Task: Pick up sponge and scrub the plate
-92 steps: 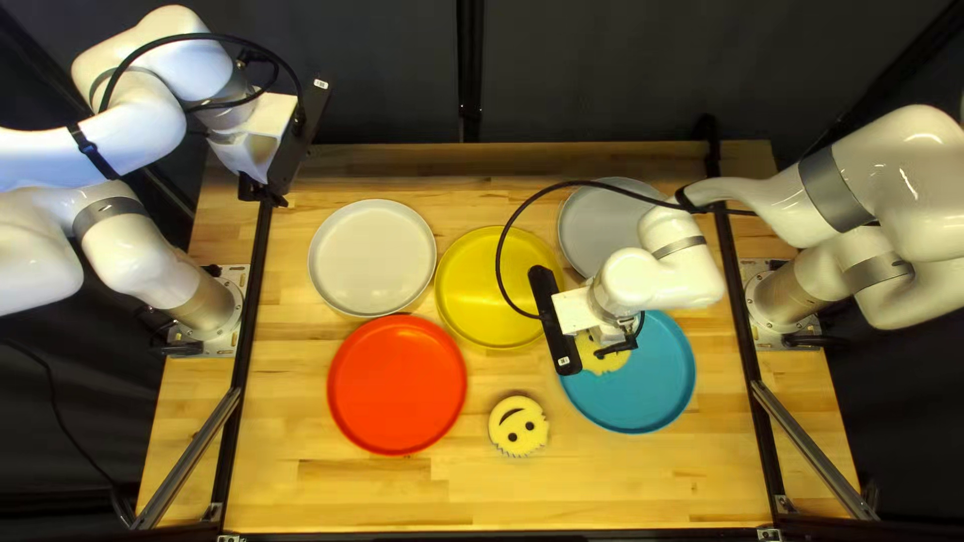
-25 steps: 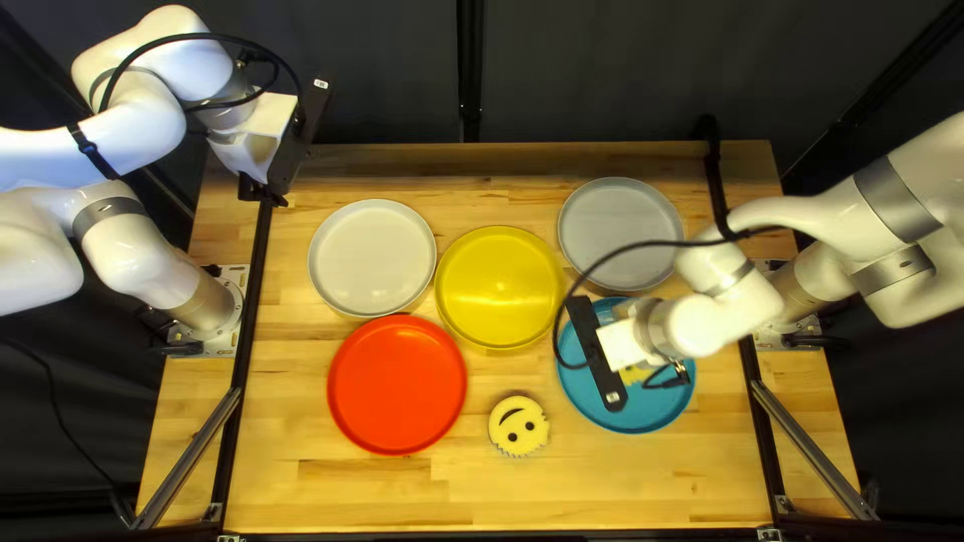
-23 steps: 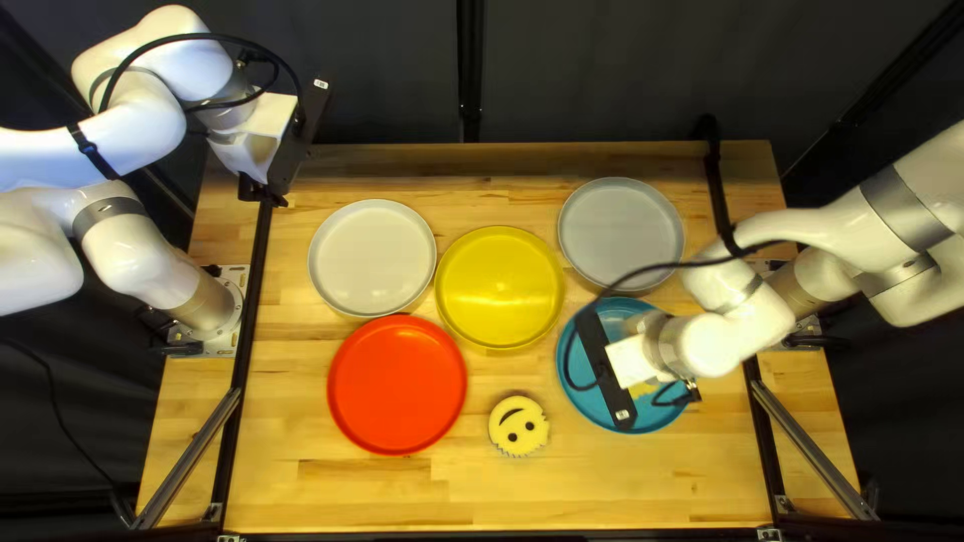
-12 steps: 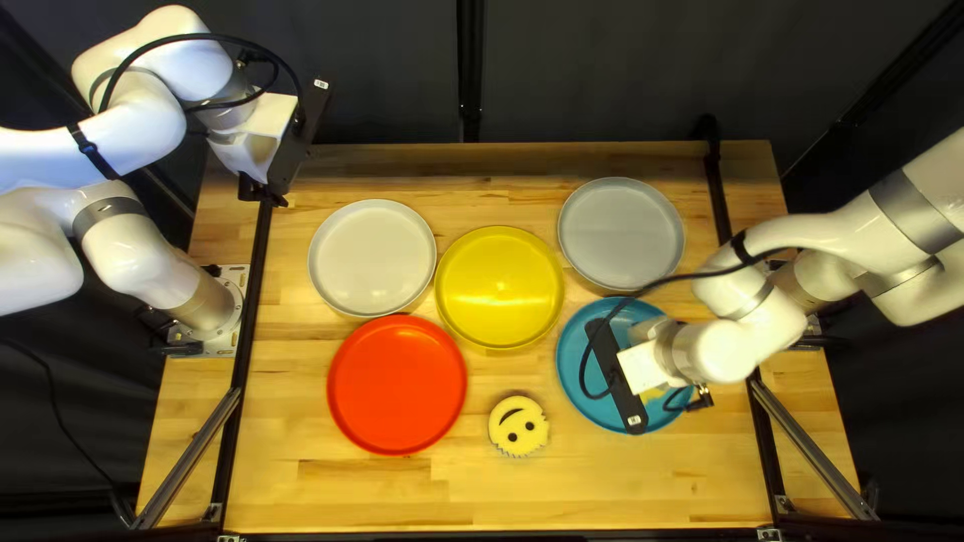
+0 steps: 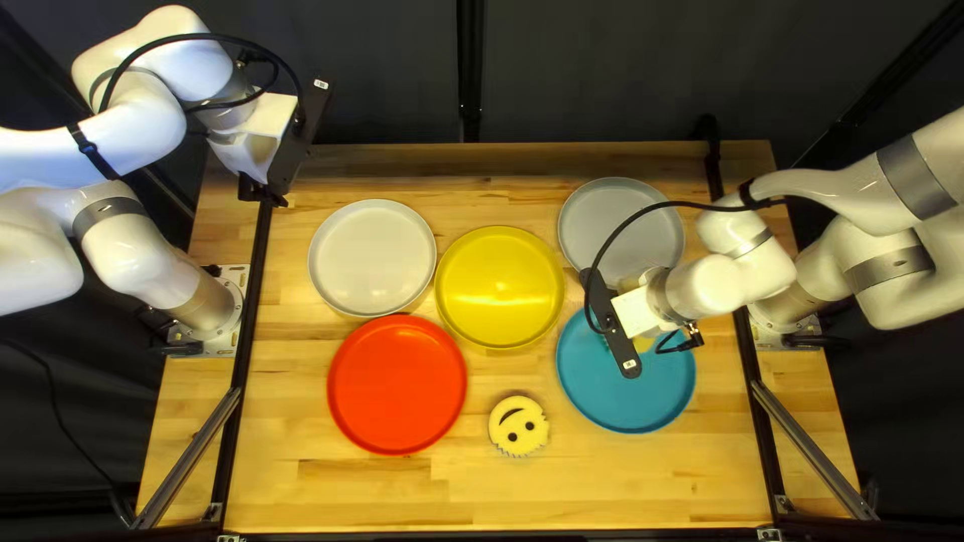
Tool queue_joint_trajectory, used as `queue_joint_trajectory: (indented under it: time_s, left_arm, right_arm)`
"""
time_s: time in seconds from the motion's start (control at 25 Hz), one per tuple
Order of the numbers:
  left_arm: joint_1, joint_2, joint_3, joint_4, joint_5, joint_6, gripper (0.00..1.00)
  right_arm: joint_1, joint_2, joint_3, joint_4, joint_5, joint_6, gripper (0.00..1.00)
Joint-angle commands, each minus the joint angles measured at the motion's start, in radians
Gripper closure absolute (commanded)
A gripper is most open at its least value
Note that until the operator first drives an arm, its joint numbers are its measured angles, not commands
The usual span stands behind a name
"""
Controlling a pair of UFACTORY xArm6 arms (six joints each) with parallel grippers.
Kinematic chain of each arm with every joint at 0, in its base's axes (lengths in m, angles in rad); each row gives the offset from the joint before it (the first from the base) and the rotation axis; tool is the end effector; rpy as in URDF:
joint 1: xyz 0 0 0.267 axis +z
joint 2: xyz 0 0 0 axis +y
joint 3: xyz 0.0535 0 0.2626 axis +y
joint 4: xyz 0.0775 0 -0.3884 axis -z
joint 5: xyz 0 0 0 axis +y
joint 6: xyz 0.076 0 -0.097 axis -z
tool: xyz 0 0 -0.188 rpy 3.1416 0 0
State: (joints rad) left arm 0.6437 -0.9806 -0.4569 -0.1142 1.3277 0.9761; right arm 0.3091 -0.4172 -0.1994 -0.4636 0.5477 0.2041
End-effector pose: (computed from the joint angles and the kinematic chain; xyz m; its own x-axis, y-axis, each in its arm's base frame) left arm 0.2687 0.1648 0.2095 0.9400 -0.3043 0.1541 -0.3040 -0.9523 -0.0262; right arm 0.3285 0.0657 -0.0173 0.8739 0.4812 0.0688 0.4519 -0.8564 0.2498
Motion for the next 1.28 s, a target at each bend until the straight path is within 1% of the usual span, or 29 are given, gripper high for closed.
queue_joint_trajectory:
  time_s: [0.04, 0.2, 0.28, 0.44, 0.48, 0.52, 0.72, 0.8, 0.88, 1.0, 1.12, 1.28]
  left_arm:
    - [0.000, 0.000, 0.000, 0.000, 0.000, 0.000, 0.00]
    - [0.000, 0.000, 0.000, 0.000, 0.000, 0.000, 0.00]
    - [0.000, 0.000, 0.000, 0.000, 0.000, 0.000, 0.00]
    - [0.000, 0.000, 0.000, 0.000, 0.000, 0.000, 0.00]
    - [0.000, 0.000, 0.000, 0.000, 0.000, 0.000, 0.00]
    - [0.000, 0.000, 0.000, 0.000, 0.000, 0.000, 0.00]
    - [0.000, 0.000, 0.000, 0.000, 0.000, 0.000, 0.00]
    - [0.000, 0.000, 0.000, 0.000, 0.000, 0.000, 0.00]
    - [0.000, 0.000, 0.000, 0.000, 0.000, 0.000, 0.00]
    - [0.000, 0.000, 0.000, 0.000, 0.000, 0.000, 0.00]
    - [0.000, 0.000, 0.000, 0.000, 0.000, 0.000, 0.00]
    - [0.000, 0.000, 0.000, 0.000, 0.000, 0.000, 0.00]
  right_arm:
    - [0.076, -0.019, 0.015, 0.038, 0.014, -0.002, 1.00]
    - [0.073, -0.017, 0.027, 0.081, 0.006, -0.075, 1.00]
    - [0.042, -0.019, 0.032, 0.103, -0.002, -0.137, 1.00]
    - [-0.089, -0.003, 0.036, 0.129, -0.055, -0.306, 1.00]
    - [-0.101, 0.000, 0.035, 0.133, -0.060, -0.323, 1.00]
    - [-0.132, 0.015, 0.024, 0.140, -0.073, -0.363, 1.00]
    - [-0.206, 0.059, -0.013, 0.151, -0.101, -0.452, 1.00]
    - [-0.214, 0.071, -0.018, 0.154, -0.111, -0.463, 1.00]
    - [-0.191, 0.065, -0.010, 0.156, -0.110, -0.442, 1.00]
    - [-0.109, 0.031, 0.009, 0.161, -0.079, -0.370, 1.00]
    - [-0.019, 0.036, -0.013, 0.175, -0.038, -0.303, 1.00]
    - [0.089, 0.035, -0.021, 0.173, 0.001, -0.208, 1.00]
